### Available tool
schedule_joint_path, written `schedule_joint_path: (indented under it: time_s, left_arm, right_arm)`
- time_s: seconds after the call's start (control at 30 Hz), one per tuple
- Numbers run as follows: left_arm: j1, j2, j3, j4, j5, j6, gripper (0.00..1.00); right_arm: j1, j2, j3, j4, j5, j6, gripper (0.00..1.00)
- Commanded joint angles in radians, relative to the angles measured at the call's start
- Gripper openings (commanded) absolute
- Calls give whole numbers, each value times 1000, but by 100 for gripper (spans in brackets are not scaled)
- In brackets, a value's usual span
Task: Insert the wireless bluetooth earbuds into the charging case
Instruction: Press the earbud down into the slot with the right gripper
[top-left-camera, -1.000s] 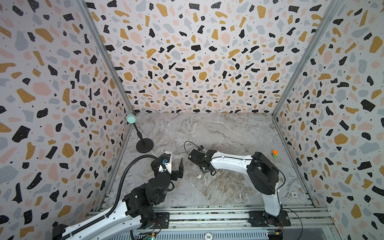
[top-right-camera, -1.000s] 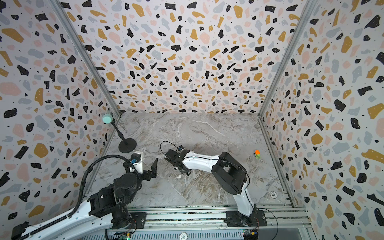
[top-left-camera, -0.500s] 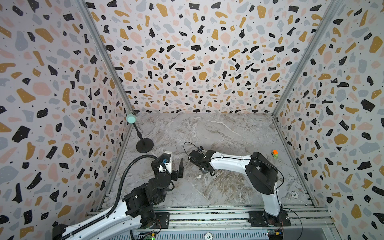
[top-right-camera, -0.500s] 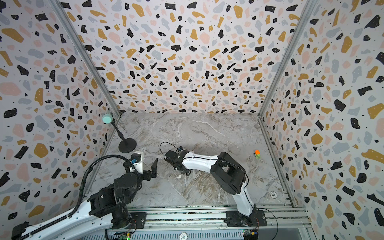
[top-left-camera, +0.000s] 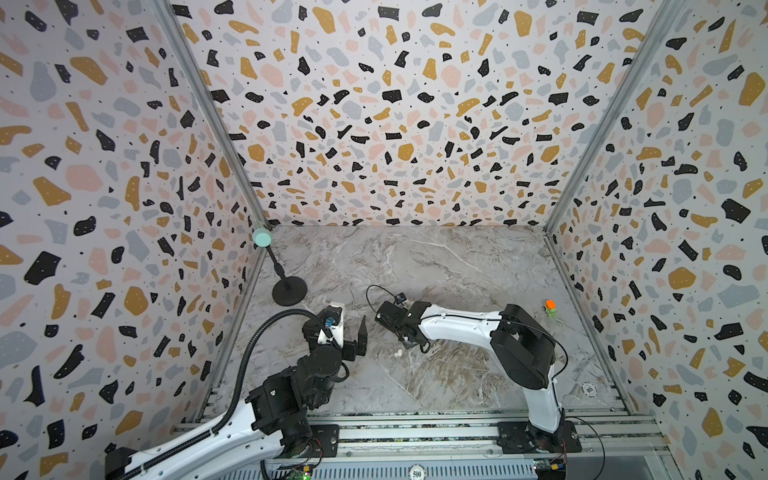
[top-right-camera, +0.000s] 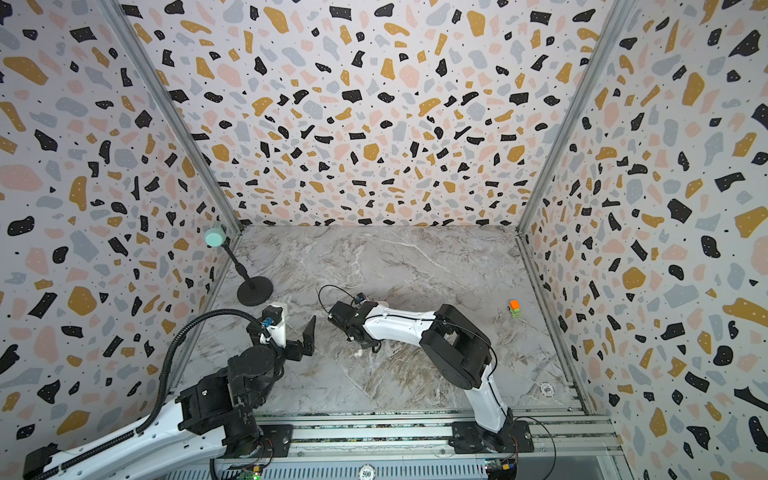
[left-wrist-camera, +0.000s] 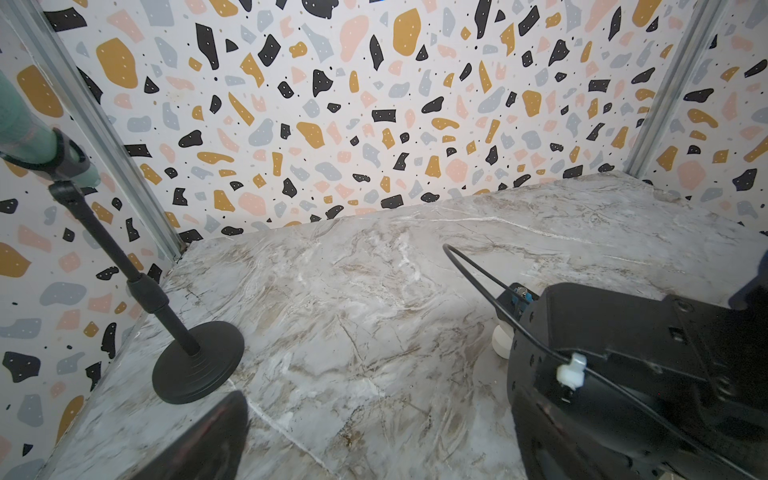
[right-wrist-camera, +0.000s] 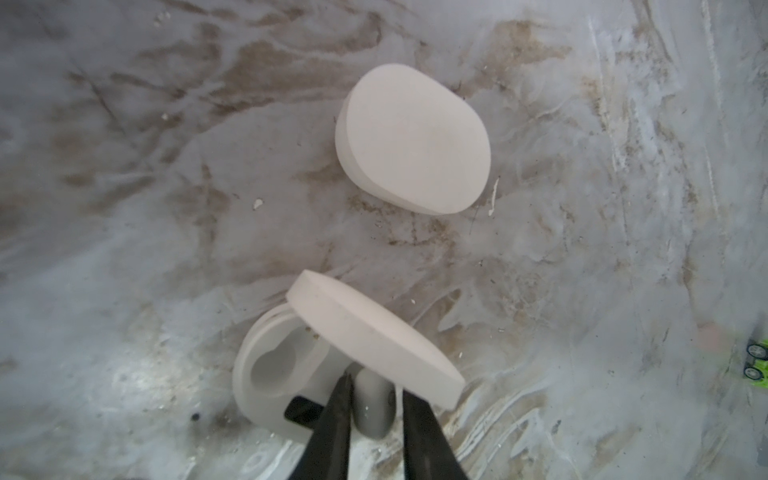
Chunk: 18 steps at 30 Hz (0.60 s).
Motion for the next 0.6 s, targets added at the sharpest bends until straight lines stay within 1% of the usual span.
schedule_joint_path:
  time_s: [0.0,0.57]
  left_arm:
    - [6,0,-2,35,-6,-1,100]
    - [5,-1,-2,33,-7,-2,100]
  right_arm:
    - [5,-13,12,-36,19,5,24]
    - [6,-49,12,-34,22,-11,27]
